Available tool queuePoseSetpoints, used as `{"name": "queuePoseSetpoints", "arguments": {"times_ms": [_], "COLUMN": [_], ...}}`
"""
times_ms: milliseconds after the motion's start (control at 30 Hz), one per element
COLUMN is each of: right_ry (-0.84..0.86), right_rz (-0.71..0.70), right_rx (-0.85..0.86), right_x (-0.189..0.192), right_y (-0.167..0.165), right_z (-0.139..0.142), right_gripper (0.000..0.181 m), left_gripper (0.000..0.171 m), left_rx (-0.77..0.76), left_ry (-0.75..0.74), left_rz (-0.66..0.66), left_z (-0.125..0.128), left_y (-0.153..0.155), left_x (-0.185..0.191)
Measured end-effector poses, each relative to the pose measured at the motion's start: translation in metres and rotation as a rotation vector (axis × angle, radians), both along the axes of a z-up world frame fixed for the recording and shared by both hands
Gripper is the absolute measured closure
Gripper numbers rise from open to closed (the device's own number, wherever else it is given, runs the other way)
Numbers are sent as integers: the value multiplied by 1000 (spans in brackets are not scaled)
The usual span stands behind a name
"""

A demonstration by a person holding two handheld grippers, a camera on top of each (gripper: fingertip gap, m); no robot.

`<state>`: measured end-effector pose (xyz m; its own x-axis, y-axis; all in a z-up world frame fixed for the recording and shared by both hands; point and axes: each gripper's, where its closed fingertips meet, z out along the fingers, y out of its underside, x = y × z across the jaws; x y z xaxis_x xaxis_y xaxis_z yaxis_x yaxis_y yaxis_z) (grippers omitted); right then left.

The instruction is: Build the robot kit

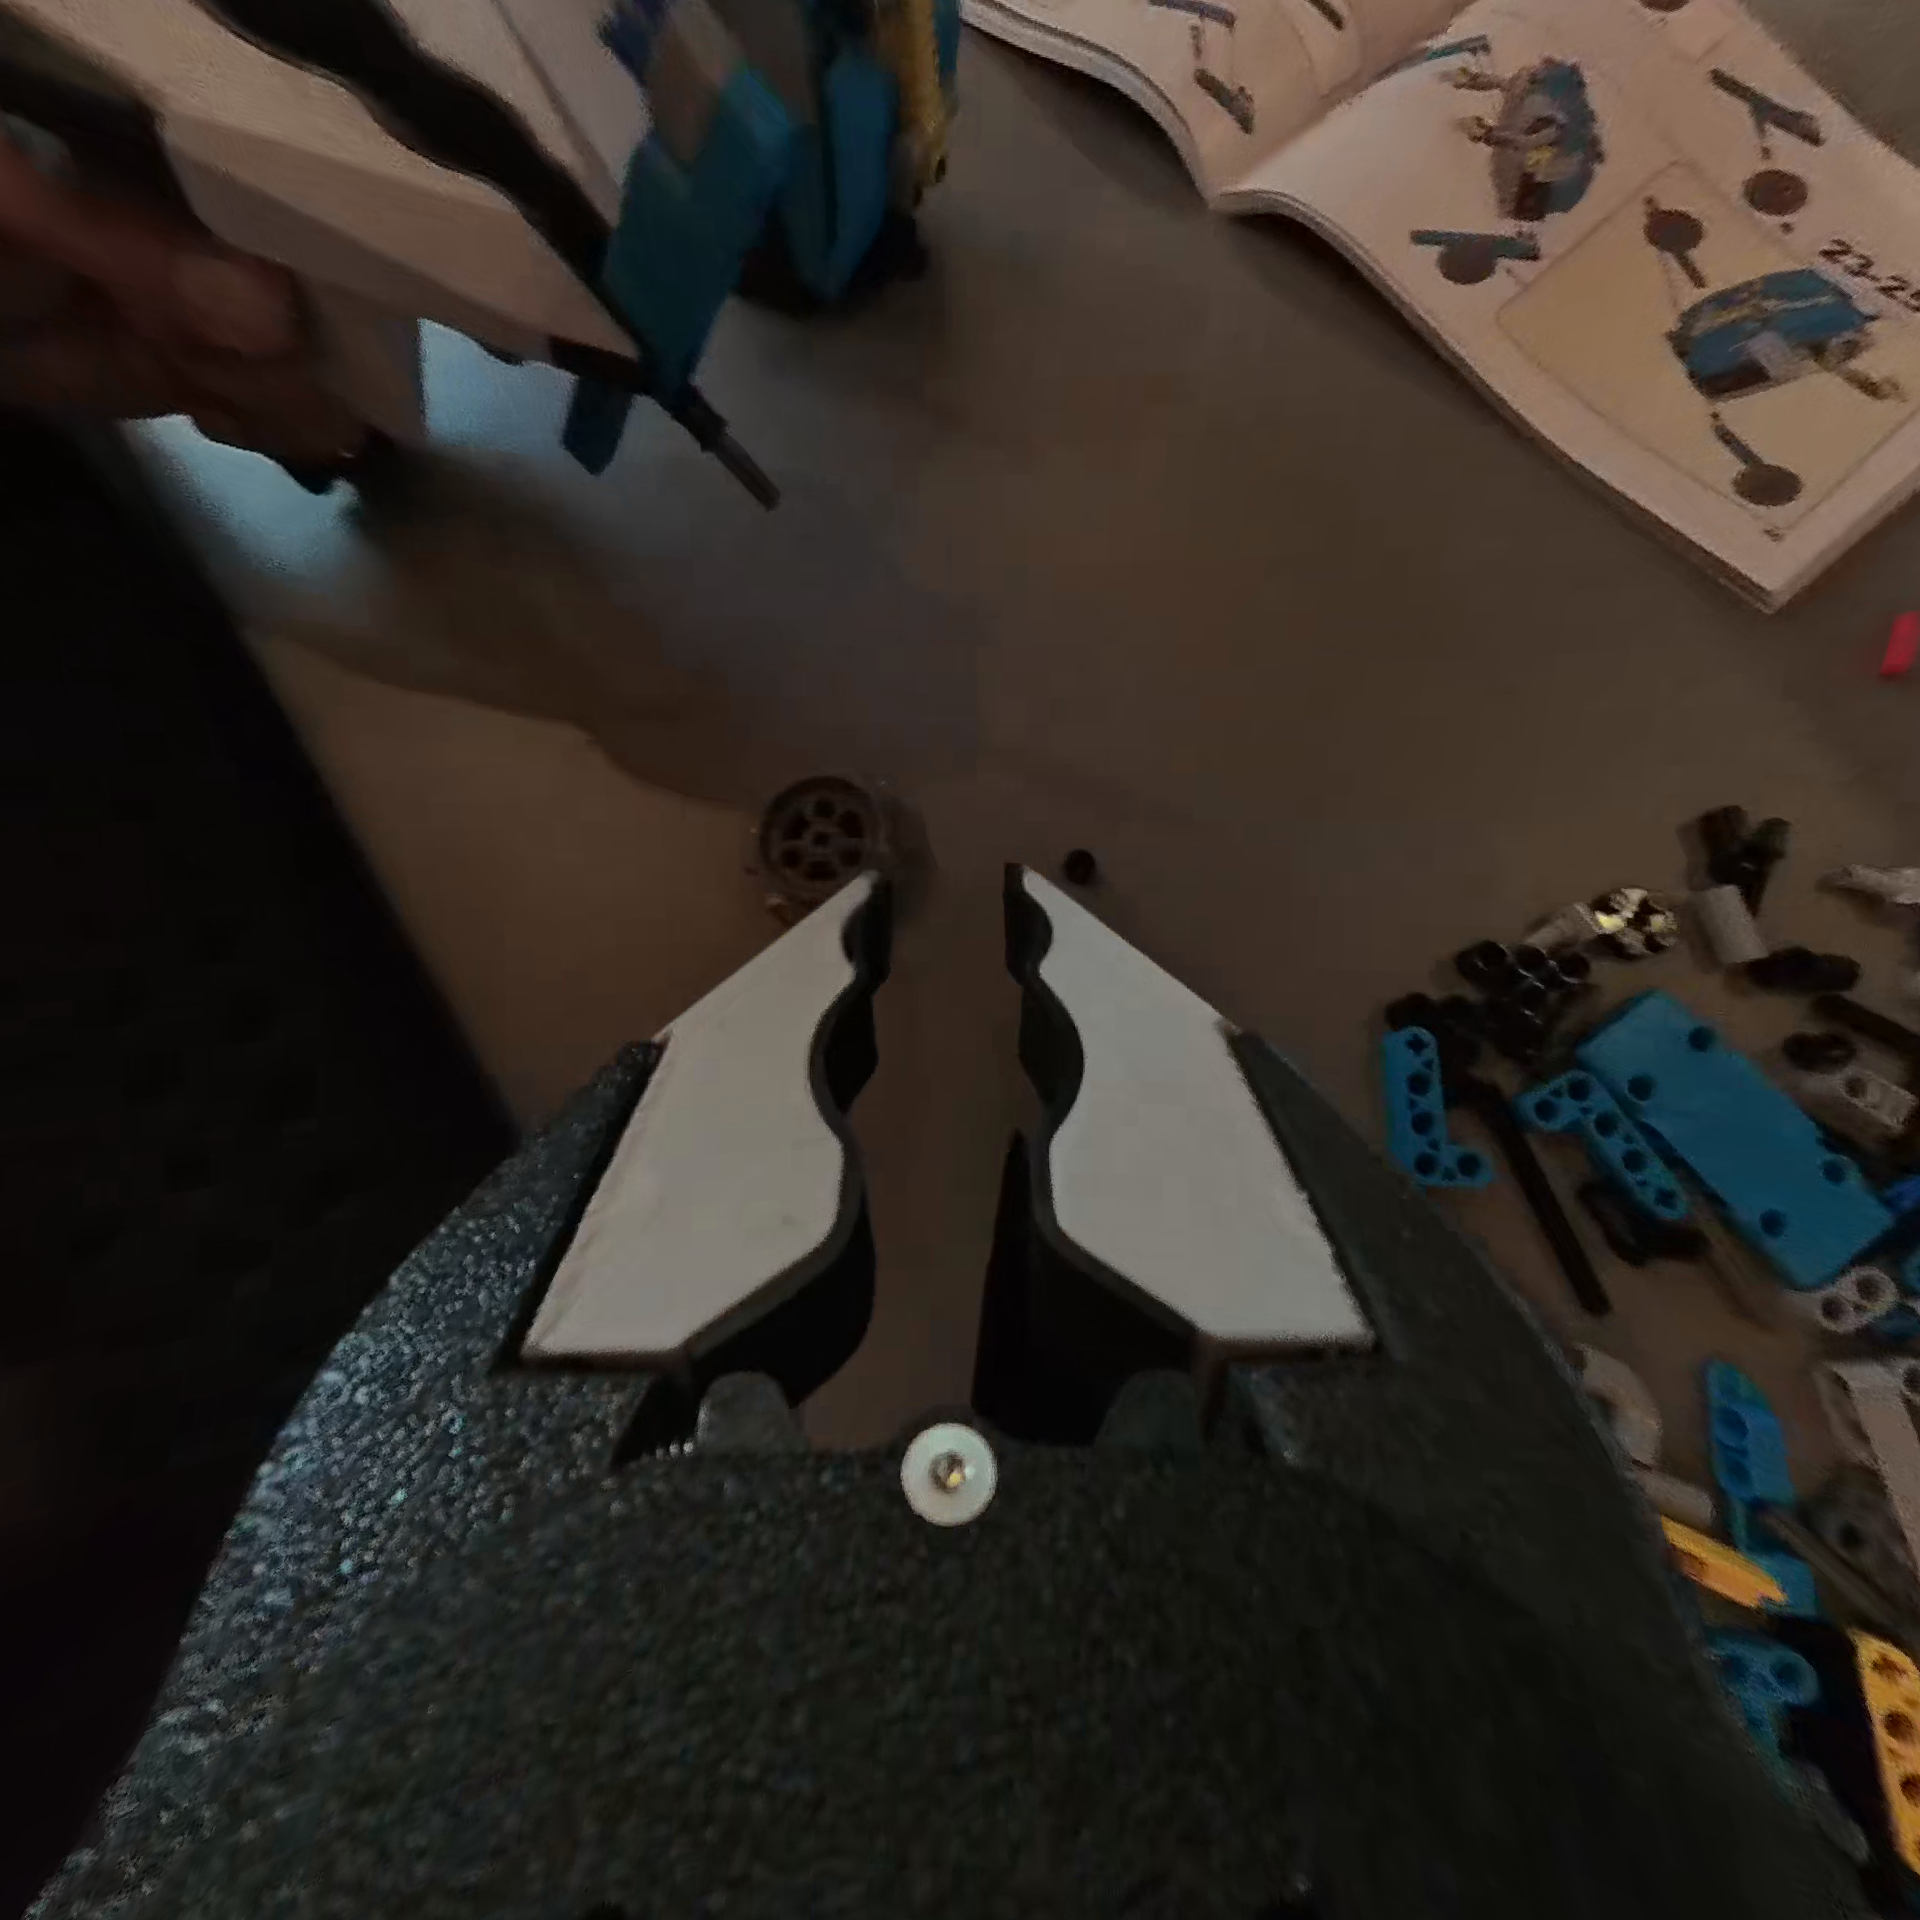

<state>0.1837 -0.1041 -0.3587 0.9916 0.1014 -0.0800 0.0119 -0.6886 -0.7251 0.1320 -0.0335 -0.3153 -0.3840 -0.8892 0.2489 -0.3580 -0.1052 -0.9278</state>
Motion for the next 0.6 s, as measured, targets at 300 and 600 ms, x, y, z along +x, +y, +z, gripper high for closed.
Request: {"name": "queuePoseSetpoints", "arguments": {"times_ms": [300, 600], "right_ry": [91, 71], "right_rz": [-39, -15], "right_rx": [60, 0], "right_x": [31, 38], "right_y": [23, 25], "right_z": [-7, -13], "right_gripper": [160, 160], "left_gripper": [165, 165], "left_rx": [-63, -151], "left_ry": [-30, -38], "left_rz": [-10, -55], "left_z": [9, 16], "left_y": [2, -3], "left_x": [2, 3]}}
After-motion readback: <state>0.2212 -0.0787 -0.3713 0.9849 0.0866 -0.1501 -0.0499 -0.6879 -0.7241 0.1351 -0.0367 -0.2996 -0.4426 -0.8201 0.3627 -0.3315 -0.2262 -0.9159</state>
